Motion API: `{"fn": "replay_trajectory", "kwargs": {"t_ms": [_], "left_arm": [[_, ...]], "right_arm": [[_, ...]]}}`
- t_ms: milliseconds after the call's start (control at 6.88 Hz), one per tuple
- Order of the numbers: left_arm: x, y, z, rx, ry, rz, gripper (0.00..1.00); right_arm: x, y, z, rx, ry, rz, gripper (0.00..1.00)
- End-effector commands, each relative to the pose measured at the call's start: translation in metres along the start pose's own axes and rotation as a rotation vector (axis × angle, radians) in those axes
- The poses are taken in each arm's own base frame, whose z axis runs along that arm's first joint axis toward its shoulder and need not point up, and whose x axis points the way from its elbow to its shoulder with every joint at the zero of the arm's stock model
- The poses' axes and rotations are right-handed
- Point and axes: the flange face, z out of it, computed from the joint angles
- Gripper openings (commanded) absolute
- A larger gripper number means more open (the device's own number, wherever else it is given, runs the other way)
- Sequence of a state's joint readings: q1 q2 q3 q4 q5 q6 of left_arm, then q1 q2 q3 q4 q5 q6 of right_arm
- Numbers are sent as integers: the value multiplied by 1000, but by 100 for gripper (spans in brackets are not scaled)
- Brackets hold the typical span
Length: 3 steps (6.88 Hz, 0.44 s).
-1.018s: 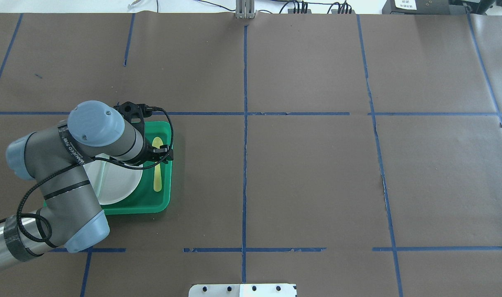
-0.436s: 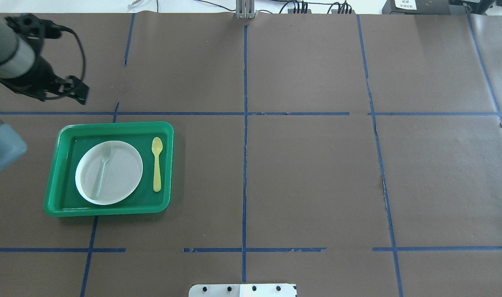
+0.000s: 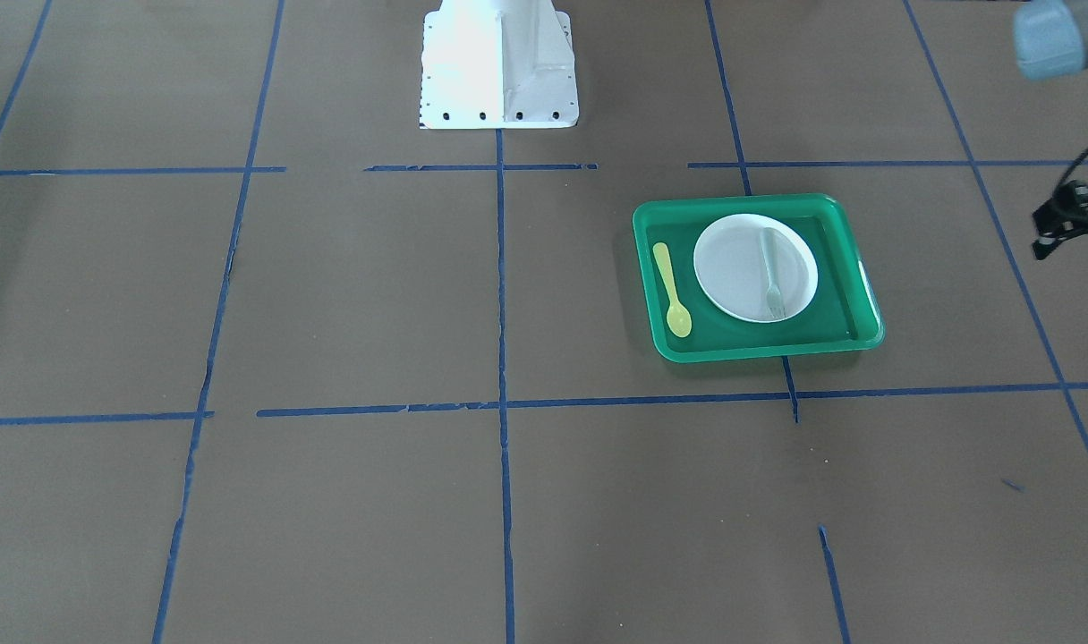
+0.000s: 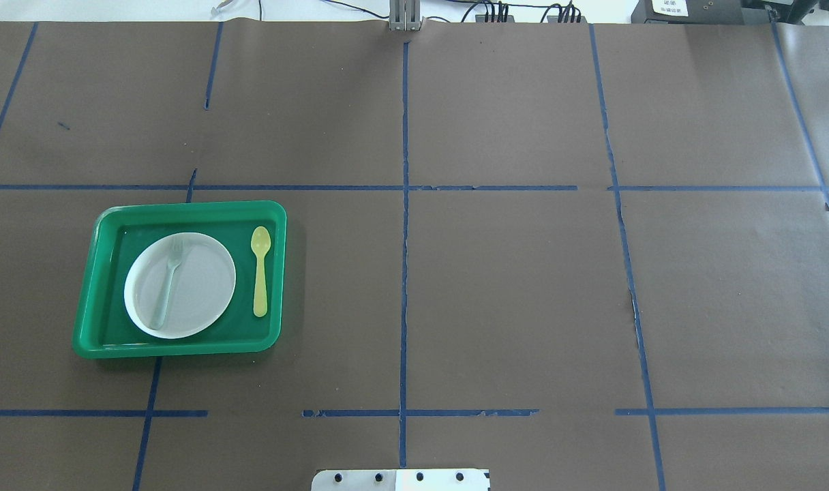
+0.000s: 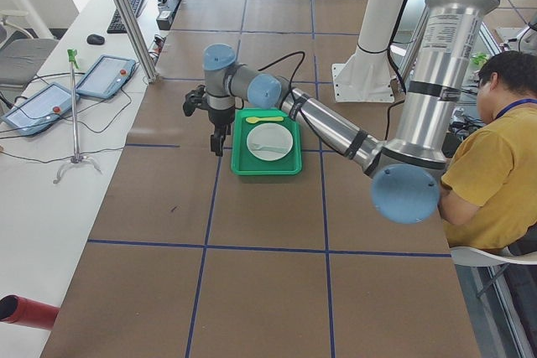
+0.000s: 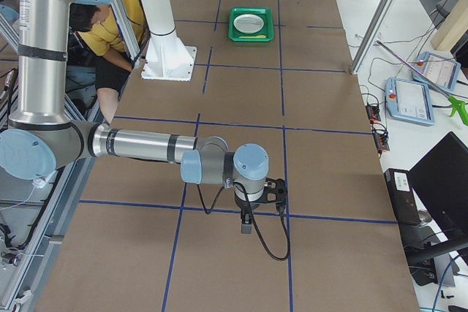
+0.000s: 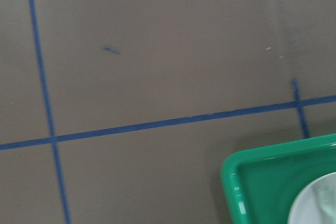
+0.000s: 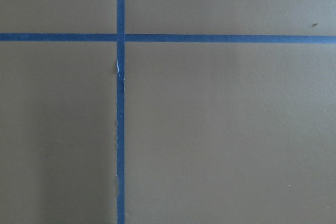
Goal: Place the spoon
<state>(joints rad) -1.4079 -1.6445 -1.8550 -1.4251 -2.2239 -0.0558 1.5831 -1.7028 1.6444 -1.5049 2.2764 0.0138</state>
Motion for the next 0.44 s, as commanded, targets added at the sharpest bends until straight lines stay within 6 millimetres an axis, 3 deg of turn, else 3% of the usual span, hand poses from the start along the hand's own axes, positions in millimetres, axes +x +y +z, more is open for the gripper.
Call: {"fn": "replay_trajectory", "kwargs": {"t_ms": [0, 145, 291], "left_arm": [[-111, 79, 16, -49, -2, 7, 100], [-125, 105, 27, -72, 14, -27, 100], [-129, 118, 33, -86, 20, -42, 100]], "right_arm": [[0, 0, 0, 0, 0, 0, 100], [0, 0, 0, 0, 0, 0, 100], [0, 0, 0, 1, 0, -3, 100]]}}
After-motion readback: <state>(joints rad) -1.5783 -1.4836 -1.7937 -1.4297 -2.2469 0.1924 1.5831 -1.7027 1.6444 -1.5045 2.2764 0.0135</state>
